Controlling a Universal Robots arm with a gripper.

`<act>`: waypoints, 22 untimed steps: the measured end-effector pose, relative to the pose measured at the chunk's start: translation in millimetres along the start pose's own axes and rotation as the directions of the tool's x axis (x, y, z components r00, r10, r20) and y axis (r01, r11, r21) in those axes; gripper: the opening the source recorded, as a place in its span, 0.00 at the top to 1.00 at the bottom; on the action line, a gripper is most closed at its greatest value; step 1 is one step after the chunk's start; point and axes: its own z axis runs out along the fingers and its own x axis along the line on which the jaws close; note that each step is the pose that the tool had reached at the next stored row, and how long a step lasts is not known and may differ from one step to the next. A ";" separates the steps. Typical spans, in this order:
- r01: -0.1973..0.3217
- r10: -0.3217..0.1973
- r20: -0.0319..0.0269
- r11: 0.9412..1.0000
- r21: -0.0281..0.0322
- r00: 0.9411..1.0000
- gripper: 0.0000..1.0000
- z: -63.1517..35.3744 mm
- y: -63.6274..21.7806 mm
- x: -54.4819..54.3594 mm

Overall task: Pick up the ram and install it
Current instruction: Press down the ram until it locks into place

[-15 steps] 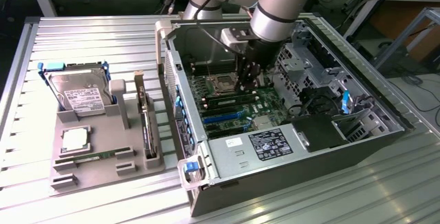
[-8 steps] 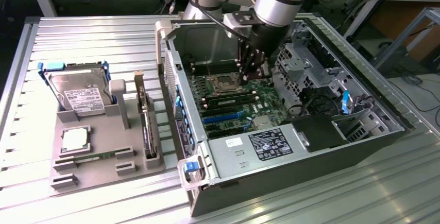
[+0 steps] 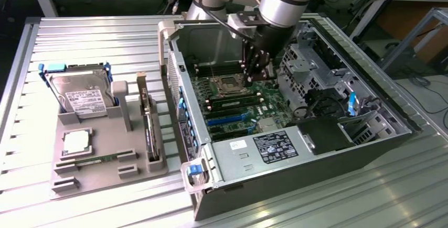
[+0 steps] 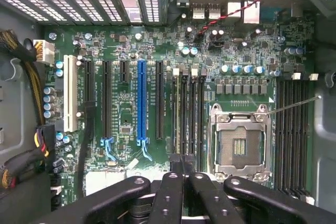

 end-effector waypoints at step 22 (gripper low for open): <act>0.005 -0.005 0.007 1.000 0.006 1.000 0.90 48.1 -45.8 2.6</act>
